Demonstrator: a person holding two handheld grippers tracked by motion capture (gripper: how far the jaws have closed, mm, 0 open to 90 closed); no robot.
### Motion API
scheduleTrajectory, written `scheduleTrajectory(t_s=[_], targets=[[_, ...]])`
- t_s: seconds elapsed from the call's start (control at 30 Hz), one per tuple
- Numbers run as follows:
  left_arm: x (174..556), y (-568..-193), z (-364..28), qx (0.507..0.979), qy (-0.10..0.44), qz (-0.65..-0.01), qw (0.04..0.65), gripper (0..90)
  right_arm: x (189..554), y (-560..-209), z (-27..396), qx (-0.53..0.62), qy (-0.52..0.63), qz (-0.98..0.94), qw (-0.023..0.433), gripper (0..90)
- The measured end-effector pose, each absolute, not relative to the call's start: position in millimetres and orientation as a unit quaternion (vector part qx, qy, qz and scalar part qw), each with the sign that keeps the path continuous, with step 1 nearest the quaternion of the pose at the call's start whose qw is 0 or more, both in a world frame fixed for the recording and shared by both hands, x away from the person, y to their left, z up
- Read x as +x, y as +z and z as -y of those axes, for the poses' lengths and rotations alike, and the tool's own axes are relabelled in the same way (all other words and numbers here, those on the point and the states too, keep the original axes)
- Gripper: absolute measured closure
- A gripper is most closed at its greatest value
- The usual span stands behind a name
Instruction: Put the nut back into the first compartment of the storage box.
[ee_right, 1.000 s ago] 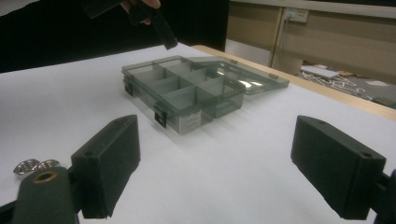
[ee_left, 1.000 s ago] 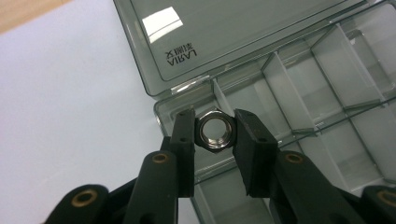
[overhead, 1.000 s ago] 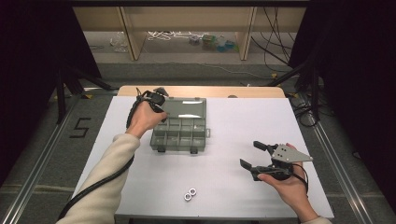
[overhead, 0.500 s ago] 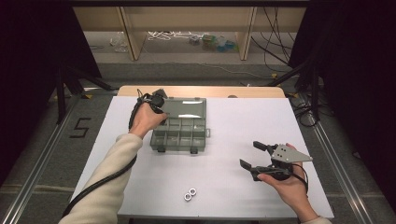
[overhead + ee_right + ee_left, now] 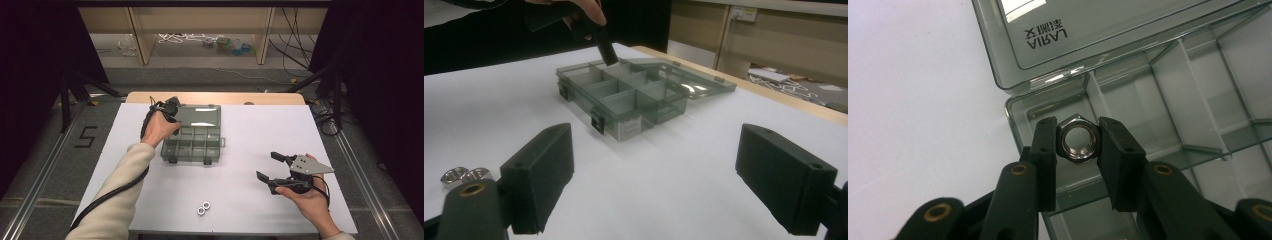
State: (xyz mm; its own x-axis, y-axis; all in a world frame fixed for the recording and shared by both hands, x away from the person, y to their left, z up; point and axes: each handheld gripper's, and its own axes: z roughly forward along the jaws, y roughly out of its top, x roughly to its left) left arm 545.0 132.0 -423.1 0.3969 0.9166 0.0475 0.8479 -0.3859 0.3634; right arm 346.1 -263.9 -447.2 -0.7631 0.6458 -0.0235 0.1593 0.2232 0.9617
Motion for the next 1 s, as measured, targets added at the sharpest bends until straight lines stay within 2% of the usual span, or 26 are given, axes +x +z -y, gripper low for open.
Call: scheduleTrajectory(t_s=[0.03, 0.47, 0.57, 0.6, 0.73, 1.0], targets=[[544.2, -424.0, -129.9, 0.815, 0.114, -0.55, 0.144, 69.9, 346.2, -447.6, 263.7, 0.269, 0.563, -0.75, 0.219, 16.5], [547.3, -427.0, -133.0, 0.825, 0.126, -0.533, 0.142, 68.9, 346.0, -447.5, 263.6, 0.27, 0.563, -0.751, 0.217, 16.4], [544.1, -426.9, -130.1, 0.815, 0.123, -0.547, 0.149, 63.9, 346.0, -447.3, 263.8, 0.267, 0.564, -0.751, 0.216, 16.4], [545.5, -425.2, -132.8, 0.829, 0.127, -0.525, 0.146, 63.3, 346.0, -447.3, 263.8, 0.268, 0.563, -0.751, 0.216, 16.4], [539.5, -419.0, -132.8, 0.831, 0.144, -0.512, 0.161, 56.7, 345.6, -446.6, 264.4, 0.268, 0.561, -0.753, 0.216, 16.5], [521.9, -416.2, -129.9, 0.86, 0.159, -0.452, 0.175, 30.9, 344.8, -445.4, 265.0, 0.269, 0.553, -0.759, 0.215, 16.5]])
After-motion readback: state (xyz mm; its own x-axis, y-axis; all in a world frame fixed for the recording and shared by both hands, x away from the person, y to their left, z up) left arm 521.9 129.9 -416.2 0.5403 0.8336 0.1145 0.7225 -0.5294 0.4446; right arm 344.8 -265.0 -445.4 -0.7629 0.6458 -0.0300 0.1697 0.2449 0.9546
